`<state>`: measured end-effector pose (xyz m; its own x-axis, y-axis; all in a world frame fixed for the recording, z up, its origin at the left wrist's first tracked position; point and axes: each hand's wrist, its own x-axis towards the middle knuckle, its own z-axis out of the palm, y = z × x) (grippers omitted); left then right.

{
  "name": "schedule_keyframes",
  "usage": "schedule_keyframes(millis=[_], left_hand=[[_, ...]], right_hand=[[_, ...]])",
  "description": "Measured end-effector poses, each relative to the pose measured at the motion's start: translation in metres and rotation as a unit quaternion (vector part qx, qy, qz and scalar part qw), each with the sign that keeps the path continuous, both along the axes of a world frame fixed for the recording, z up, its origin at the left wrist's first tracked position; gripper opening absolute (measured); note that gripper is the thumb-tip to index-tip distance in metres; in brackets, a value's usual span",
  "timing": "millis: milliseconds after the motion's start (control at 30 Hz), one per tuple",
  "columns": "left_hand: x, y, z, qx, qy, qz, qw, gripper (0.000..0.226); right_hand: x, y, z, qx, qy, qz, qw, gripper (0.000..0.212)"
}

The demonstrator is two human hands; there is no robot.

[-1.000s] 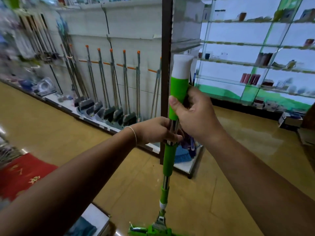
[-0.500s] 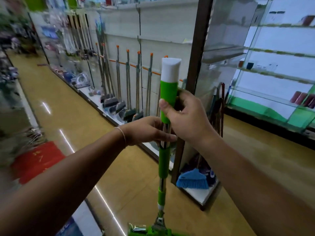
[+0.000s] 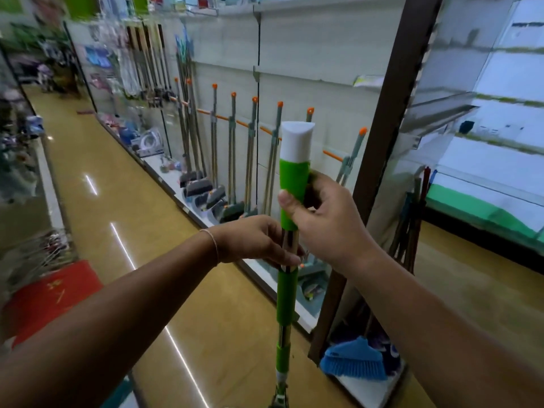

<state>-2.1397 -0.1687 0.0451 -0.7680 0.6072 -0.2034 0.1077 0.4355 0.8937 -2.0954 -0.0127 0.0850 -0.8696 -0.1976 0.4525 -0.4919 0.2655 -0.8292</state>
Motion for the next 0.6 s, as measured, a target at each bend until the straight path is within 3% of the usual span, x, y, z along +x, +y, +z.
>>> schedule_keyframes(millis=[300, 600], left_hand=[[-0.09, -0.039, 0.001, -0.007, 0.002, 0.021, 1.0, 0.011], [-0.138, -0.092, 0.001, 0.016, -0.007, 0.19, 0.982, 0.014]], right_hand=[[-0.099, -0.033, -0.002, -0.017, 0.019, 0.048, 0.999, 0.018], [-0.201, -0.084, -0.004, -0.007, 0.013, 0.181, 0.983, 0.016]])
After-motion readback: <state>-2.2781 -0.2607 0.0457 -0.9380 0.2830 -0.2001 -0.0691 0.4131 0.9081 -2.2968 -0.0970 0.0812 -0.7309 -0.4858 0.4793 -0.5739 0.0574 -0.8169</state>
